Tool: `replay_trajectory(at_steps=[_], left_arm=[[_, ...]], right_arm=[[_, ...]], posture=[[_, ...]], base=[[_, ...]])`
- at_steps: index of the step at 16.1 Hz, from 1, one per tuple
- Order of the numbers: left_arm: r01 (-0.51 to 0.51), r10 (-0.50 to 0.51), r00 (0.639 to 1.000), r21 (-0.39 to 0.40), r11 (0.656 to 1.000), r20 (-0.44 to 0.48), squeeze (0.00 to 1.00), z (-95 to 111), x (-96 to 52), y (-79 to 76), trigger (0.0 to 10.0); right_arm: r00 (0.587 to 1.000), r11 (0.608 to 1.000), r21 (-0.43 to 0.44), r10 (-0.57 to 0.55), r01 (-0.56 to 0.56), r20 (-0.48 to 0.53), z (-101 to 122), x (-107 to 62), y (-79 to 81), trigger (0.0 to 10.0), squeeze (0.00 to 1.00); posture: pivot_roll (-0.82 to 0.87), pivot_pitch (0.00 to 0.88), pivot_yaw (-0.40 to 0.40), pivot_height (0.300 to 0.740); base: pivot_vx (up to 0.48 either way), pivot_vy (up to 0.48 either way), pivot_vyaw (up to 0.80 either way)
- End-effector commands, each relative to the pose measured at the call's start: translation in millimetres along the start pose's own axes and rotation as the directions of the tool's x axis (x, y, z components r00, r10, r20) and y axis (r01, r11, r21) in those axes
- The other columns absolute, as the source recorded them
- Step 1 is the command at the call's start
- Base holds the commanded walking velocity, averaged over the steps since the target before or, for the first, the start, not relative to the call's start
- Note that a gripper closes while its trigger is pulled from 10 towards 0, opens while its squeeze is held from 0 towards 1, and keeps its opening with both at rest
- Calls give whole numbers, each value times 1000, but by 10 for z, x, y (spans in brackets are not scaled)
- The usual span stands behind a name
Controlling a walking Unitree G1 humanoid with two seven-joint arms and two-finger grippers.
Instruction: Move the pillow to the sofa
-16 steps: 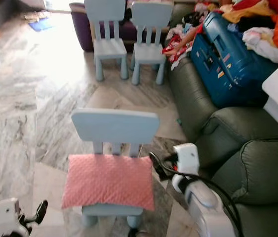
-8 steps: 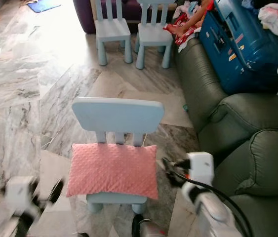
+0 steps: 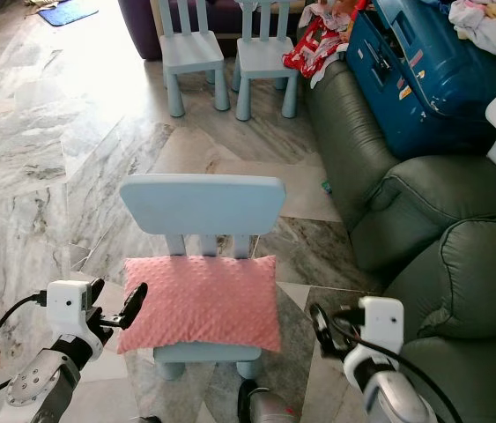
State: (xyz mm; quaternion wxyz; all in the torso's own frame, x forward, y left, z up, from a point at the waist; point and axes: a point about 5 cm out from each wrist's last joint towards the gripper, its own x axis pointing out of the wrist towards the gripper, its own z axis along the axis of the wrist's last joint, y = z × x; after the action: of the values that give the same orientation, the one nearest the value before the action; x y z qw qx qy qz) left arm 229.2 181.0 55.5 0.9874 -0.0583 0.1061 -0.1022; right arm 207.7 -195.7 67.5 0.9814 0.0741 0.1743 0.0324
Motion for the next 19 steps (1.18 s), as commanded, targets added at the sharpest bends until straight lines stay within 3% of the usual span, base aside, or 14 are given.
replay_trajectory(at_steps=[1, 6, 19], left_arm=[[-6, 6, 1000, 3, 1000, -10, 0, -3, -32, -8, 10000], [-56, 56, 998, 9, 998, -37, 0, -79, -152, 73, 10000], [-70, 71, 996, 22, 997, -53, 0, -81, -242, 111, 10000]], right_arm=[[1000, 1000, -1, 5, -5, 8, 21, 10, 21, 10000, 0], [997, 998, -41, 52, -49, 64, 214, 222, 63, 10000, 0], [992, 994, -44, 107, -104, 62, 202, 254, 198, 10000, 0]], posture=[[-161, 194, -39, 740], [-132, 191, -44, 740], [-126, 222, -44, 740]], base=[[0, 0, 0], [0, 0, 0], [0, 0, 0]])
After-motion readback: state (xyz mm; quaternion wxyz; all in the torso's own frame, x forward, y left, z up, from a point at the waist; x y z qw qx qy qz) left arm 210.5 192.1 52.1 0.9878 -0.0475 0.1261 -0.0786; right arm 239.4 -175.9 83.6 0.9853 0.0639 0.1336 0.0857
